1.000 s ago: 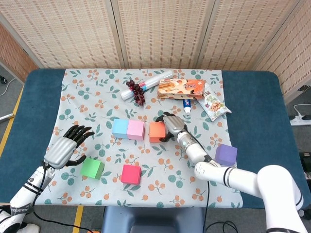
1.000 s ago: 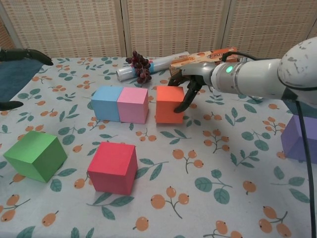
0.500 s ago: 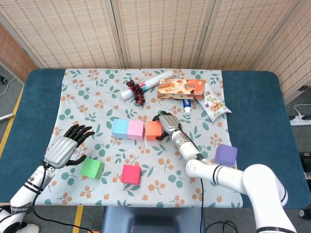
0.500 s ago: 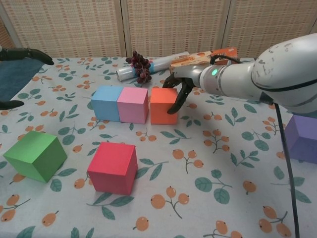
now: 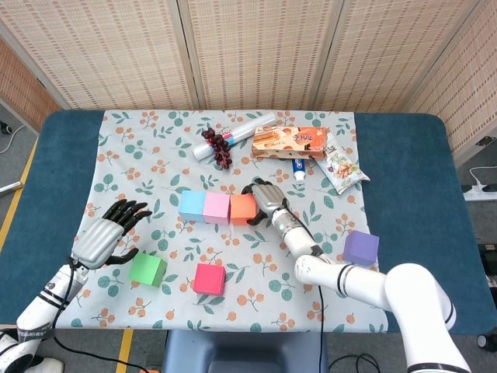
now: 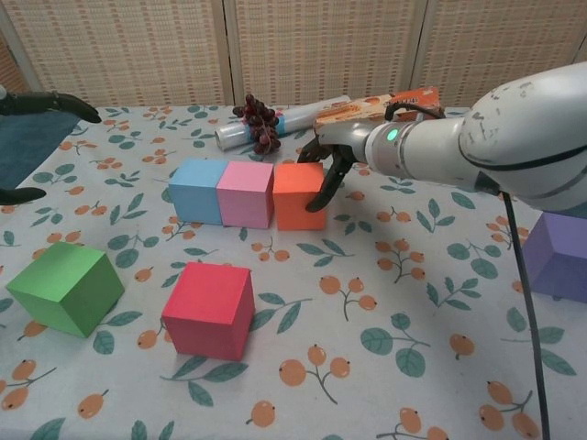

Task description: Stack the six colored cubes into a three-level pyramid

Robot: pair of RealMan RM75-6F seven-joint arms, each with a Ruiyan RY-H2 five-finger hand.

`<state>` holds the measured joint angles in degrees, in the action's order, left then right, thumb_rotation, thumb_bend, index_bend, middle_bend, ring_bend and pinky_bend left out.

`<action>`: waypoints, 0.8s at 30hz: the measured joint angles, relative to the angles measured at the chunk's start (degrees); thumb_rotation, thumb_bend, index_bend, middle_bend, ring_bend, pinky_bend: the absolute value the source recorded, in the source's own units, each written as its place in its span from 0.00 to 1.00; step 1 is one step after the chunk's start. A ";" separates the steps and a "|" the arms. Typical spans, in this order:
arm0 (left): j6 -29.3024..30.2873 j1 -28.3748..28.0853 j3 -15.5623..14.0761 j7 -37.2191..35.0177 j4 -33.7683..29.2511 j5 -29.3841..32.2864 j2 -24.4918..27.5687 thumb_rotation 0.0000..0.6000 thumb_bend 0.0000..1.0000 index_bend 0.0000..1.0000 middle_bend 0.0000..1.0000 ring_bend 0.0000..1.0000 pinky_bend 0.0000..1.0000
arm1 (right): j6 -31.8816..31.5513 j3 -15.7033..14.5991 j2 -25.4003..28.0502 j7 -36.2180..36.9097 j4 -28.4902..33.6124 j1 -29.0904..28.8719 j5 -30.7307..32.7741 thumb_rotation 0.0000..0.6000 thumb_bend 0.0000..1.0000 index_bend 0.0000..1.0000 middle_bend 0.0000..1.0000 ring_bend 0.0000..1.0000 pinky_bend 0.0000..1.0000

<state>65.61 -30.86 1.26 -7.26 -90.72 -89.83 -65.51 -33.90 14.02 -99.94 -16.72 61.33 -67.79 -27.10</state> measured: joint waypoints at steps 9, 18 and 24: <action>-0.14 -0.05 0.09 -0.08 -0.04 -0.15 -0.01 1.00 0.33 0.14 0.06 0.00 0.05 | -0.51 0.37 0.46 0.29 1.01 0.14 0.52 1.00 0.10 0.34 0.21 0.01 0.11; -0.17 0.08 0.05 -0.39 0.22 -0.19 -0.05 1.00 0.33 0.14 0.06 0.00 0.05 | -0.20 0.62 0.03 0.55 0.77 -0.20 1.35 1.00 0.10 0.34 0.21 0.01 0.11; -0.25 0.15 -0.05 -0.89 0.63 -0.26 -0.19 1.00 0.33 0.14 0.06 0.00 0.05 | -0.24 0.53 -0.48 0.36 0.20 -0.47 1.82 1.00 0.10 0.34 0.21 0.01 0.11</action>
<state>65.35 -30.71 1.21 -8.15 -90.09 -90.09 -65.70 -34.14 14.55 -100.42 -16.35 61.53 -68.26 -25.28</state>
